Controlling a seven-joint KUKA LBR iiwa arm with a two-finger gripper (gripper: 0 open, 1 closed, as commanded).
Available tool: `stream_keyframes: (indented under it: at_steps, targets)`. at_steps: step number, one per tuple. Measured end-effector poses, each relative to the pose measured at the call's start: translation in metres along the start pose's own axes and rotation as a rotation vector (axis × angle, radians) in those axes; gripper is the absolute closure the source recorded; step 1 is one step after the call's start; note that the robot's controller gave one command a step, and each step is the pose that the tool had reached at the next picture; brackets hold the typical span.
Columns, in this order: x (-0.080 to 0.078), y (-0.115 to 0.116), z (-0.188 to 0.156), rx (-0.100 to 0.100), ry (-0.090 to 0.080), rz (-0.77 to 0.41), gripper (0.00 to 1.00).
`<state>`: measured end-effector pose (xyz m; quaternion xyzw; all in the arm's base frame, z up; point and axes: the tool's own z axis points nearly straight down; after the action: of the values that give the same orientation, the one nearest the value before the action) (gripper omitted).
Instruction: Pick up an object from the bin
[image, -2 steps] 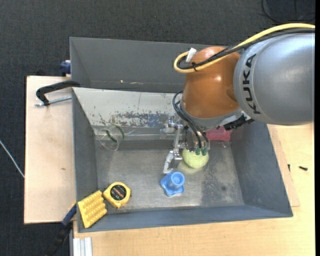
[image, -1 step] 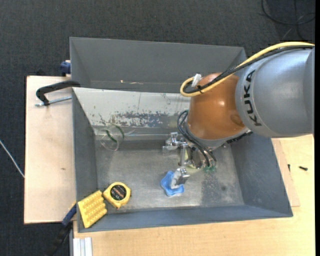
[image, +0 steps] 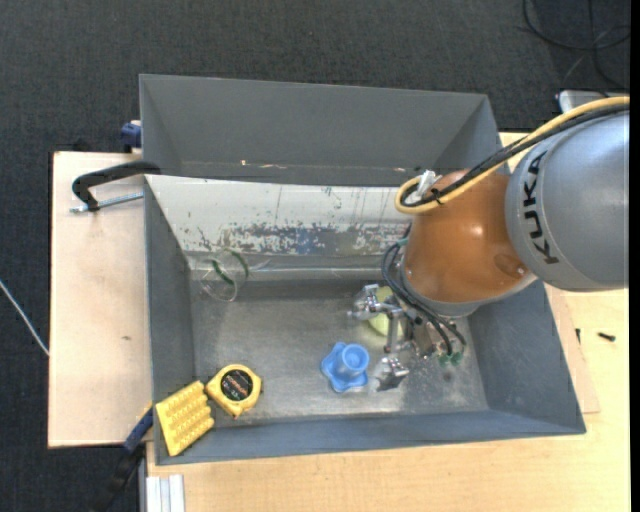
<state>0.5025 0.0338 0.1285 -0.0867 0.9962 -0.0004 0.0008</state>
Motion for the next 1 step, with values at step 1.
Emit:
stream_keyframes:
  at_steps: [1]
  targets:
    - [-0.0020,0.0120,0.0083,-0.002,0.001,-0.020,0.00]
